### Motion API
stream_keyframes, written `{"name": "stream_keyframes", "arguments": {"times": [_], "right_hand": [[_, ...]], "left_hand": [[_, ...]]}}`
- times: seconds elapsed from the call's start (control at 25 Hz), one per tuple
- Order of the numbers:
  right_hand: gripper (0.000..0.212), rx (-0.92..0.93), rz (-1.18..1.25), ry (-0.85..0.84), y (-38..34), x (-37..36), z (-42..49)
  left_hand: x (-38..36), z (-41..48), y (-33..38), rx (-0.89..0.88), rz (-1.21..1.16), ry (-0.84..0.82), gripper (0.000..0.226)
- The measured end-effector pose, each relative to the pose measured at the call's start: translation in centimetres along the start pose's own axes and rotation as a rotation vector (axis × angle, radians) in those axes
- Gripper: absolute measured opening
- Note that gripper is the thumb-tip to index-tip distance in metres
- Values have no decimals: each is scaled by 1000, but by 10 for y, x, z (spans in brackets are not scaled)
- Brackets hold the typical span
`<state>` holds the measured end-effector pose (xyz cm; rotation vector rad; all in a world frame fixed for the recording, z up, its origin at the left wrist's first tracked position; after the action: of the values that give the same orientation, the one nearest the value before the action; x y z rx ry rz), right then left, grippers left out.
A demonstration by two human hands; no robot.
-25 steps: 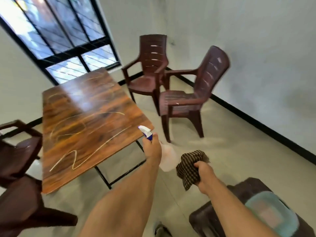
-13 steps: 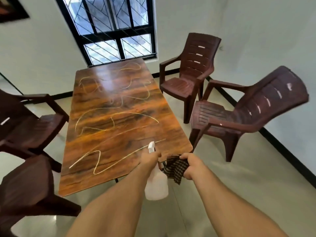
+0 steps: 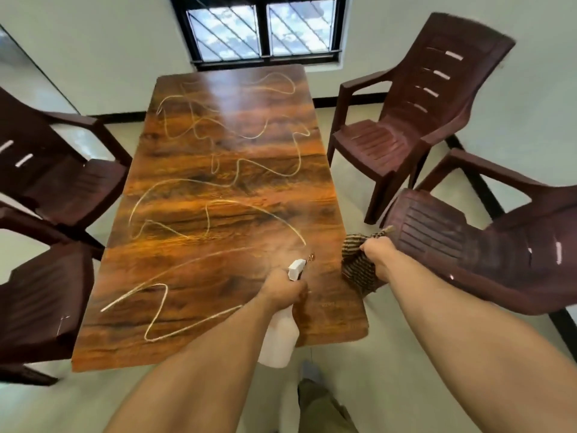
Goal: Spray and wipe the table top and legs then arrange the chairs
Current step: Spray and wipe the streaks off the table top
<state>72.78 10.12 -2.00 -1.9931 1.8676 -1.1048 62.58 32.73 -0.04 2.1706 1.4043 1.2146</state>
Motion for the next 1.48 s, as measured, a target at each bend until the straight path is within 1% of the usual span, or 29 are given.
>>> {"name": "stream_keyframes", "arguments": {"times": [0.08,0.16,0.24,0.28,0.32,0.4,0.44,0.48,0.56,0.6,0.64,0.68,0.72,0.8,0.84,0.88,0.92,0.96,1.04,1.08,1.12,1.16,1.24,1.28,1.32,1.36,1.4,1.44,1.48], "right_hand": [[39,73,-130,4,-36,-7,24],[37,200,-313,79,-67,-24,42],[40,418,-520,177,-89,-46,53],[49,549,-611,146,-93,-61,59],[64,676,-741,50,-88,-77,62],[90,887,-1088,-143,-56,-106,62],[92,956,-1180,-201,-36,-113,55],[92,1005,-1184,-245,-15,-114,46],[88,1142,-1145,-432,21,-106,26],[86,1226,-1198,-524,34,-98,22],[85,1276,-1236,-555,37,-89,27],[84,1289,-1286,-498,29,-89,37],[82,1226,-1300,-389,14,-96,47],[77,916,-1164,-110,-25,-117,69],[77,802,-1132,-79,-35,-131,68],[75,825,-1161,-116,-33,-146,59],[71,945,-1204,-215,-17,-155,44],[66,1111,-1233,-348,13,-153,24],[56,1412,-1259,-635,67,-118,-6],[53,1447,-1248,-686,78,-99,-2],[52,1413,-1251,-645,77,-90,10],[51,1325,-1223,-491,67,-87,25],[52,946,-1088,-95,43,-88,40],[53,827,-1042,2,45,-98,31],[54,821,-1022,12,58,-111,14],[54,911,-1012,-64,80,-122,-10],[53,1049,-1041,-200,107,-125,-33],[53,1177,-1099,-364,129,-113,-50],[53,1250,-1123,-460,141,-95,-48]], "left_hand": [[0,19,16,-6,-41,5,9],[0,37,27,9,-33,-2,8],[-2,53,31,60,1,-38,15],[-3,62,29,88,17,-55,13],[-4,68,27,96,21,-71,7],[-4,76,17,160,29,-75,36],[-3,78,12,198,47,-67,46],[-2,78,6,219,63,-69,49],[1,76,-1,268,11,-84,50],[3,74,-4,290,-33,-90,47],[6,72,-6,318,-56,-101,47],[8,71,-10,337,-66,-108,50],[10,71,-15,351,-54,-114,56],[14,69,-19,336,17,-110,58],[16,69,-17,302,40,-96,49],[18,68,-13,264,48,-90,34],[20,66,-8,215,36,-94,20],[21,65,-6,172,18,-98,14],[23,62,-6,124,-31,-110,22],[24,60,-8,111,-19,-116,24],[25,58,-11,104,5,-115,24],[23,56,-13,100,23,-124,22],[19,50,-23,72,57,-147,21],[19,47,-28,52,81,-151,21],[18,43,-32,34,93,-153,21],[18,41,-37,27,91,-159,20],[18,39,-42,24,87,-166,20],[18,37,-46,24,91,-169,18],[17,35,-51,23,107,-167,15]]}}
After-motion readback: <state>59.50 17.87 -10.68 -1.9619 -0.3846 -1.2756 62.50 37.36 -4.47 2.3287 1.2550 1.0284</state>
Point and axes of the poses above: each hand's wrist, its own z-axis towards the middle knuckle, its own x-axis out of the back of the hand, y = z × x, the point moved 4 cm from there along z, towards the middle knuckle, and after that the axes turned 5 degrees about y, right-handed, at the moved point
